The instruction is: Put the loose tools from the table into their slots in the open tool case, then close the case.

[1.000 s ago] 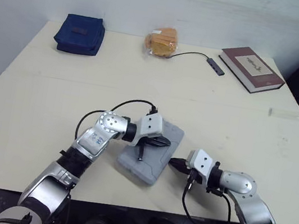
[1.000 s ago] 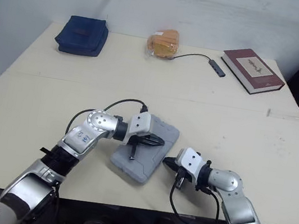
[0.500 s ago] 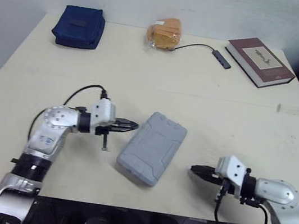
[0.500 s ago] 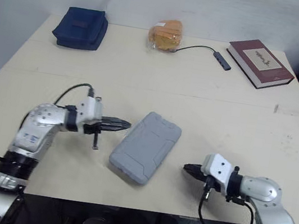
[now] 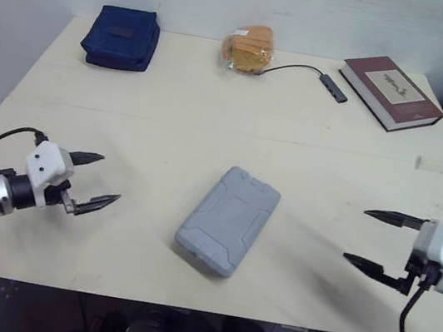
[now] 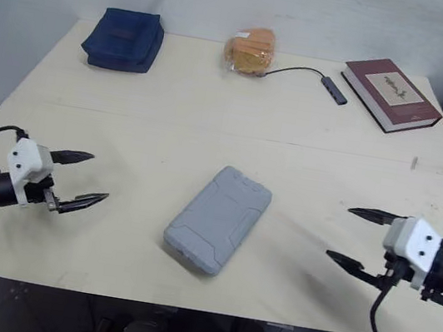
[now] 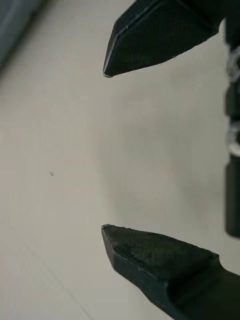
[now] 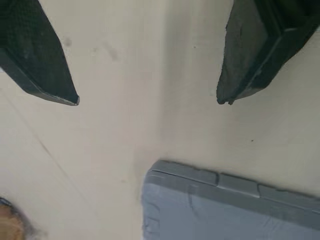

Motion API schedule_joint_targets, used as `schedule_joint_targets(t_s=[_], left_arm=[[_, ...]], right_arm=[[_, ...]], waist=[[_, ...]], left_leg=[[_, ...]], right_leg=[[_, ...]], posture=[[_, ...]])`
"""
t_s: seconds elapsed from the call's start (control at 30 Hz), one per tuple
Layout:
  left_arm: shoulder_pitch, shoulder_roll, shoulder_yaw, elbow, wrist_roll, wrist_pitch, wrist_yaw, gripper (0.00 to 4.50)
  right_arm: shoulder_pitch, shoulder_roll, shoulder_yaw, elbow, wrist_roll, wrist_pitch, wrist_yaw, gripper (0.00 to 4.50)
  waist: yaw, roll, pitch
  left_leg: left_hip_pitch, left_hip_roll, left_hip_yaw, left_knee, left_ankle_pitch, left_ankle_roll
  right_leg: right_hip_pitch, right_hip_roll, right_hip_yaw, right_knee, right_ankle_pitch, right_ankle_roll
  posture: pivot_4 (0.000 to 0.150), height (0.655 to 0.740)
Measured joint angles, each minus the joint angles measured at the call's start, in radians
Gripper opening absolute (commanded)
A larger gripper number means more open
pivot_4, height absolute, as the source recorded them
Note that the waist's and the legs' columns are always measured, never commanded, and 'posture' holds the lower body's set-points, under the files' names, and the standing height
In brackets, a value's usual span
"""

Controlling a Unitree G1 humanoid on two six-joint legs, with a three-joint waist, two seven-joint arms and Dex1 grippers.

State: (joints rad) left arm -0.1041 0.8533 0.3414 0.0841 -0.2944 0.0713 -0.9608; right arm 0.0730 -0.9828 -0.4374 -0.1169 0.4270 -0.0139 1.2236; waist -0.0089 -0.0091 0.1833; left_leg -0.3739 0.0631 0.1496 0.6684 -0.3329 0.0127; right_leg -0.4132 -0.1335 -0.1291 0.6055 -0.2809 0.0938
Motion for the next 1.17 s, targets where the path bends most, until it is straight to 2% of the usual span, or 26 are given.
schedule_joint_targets(t_s=[0.2,0.47,0.8,1.17], left_arm=[[0.082,0.033,0.115,0.011,0.014,0.011,0.049,4.48],[0.146,0.065,0.162,-0.001,0.003,0.045,0.04,4.48],[0.141,0.04,0.168,-0.033,0.003,0.041,0.094,4.48],[0.131,0.011,0.161,-0.04,0.001,0.039,0.099,4.48]], right_arm=[[-0.029,-0.023,-0.042,0.119,-0.029,-0.03,0.005,4.5],[-0.082,-0.067,-0.041,0.166,-0.031,-0.028,0.036,4.5],[-0.166,-0.063,0.009,0.2,-0.064,-0.051,0.0,4.5],[-0.177,-0.04,0.044,0.201,-0.067,-0.054,-0.03,4.5]], waist=[[0.005,0.0,0.0],[0.001,0.001,0.001],[0.002,0.001,0.001],[0.001,0.001,0.001]], left_leg=[[0.0,0.001,0.002,-0.004,0.002,-0.006],[0.001,0.001,0.006,-0.004,0.002,-0.006],[0.003,0.001,0.007,-0.004,0.002,-0.007],[0.004,0.001,0.011,-0.003,0.002,-0.007]], right_leg=[[-0.001,0.001,0.0,-0.003,-0.001,-0.001],[-0.002,0.002,0.003,-0.001,-0.001,-0.001],[-0.003,0.001,0.004,0.001,-0.001,-0.001],[-0.004,0.003,0.008,0.004,-0.001,-0.001]], posture=[[0.15,0.74],[0.15,0.74],[0.15,0.74],[0.15,0.74]])
